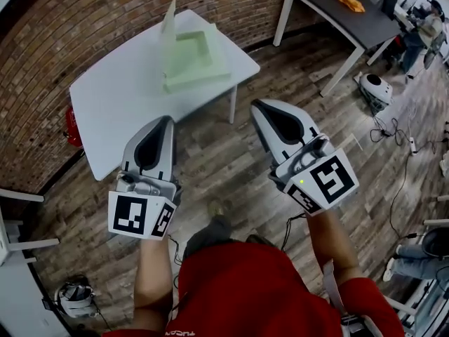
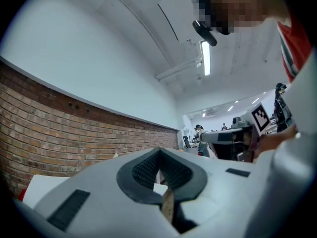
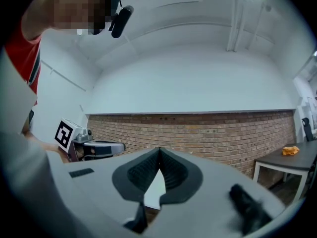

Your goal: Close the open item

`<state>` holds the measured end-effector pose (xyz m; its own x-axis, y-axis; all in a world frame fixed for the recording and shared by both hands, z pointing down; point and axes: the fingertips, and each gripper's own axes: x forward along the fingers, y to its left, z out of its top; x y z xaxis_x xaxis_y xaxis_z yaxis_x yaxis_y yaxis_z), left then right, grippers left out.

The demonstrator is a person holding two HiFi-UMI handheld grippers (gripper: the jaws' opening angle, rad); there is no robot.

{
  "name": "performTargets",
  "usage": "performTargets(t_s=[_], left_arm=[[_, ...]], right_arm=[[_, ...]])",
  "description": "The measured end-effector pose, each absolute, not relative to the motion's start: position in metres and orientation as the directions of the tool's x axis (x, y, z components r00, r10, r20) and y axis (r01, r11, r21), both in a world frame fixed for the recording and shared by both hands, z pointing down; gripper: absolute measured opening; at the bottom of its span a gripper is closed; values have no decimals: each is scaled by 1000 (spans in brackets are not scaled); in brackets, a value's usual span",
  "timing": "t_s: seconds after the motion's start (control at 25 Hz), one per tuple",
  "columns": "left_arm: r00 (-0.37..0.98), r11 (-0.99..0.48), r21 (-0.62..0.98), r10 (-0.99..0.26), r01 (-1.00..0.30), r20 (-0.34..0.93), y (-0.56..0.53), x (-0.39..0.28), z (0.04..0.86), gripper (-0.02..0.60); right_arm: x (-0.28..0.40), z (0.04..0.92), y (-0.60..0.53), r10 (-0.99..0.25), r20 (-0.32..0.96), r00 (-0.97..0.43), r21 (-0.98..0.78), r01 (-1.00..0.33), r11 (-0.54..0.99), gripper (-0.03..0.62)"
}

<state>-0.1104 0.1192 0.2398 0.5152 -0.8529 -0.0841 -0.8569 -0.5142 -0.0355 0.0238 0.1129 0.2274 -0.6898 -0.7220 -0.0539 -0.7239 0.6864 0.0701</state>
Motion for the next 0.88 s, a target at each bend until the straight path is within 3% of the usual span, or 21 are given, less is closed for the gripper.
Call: performTargets(t_s=[0.88], left_arm=[[545, -544, -24, -837, -839, -60, -29, -161, 264, 12]], right_arm=[[-36, 248, -30, -769, 18, -639, 74, -766, 638, 31]])
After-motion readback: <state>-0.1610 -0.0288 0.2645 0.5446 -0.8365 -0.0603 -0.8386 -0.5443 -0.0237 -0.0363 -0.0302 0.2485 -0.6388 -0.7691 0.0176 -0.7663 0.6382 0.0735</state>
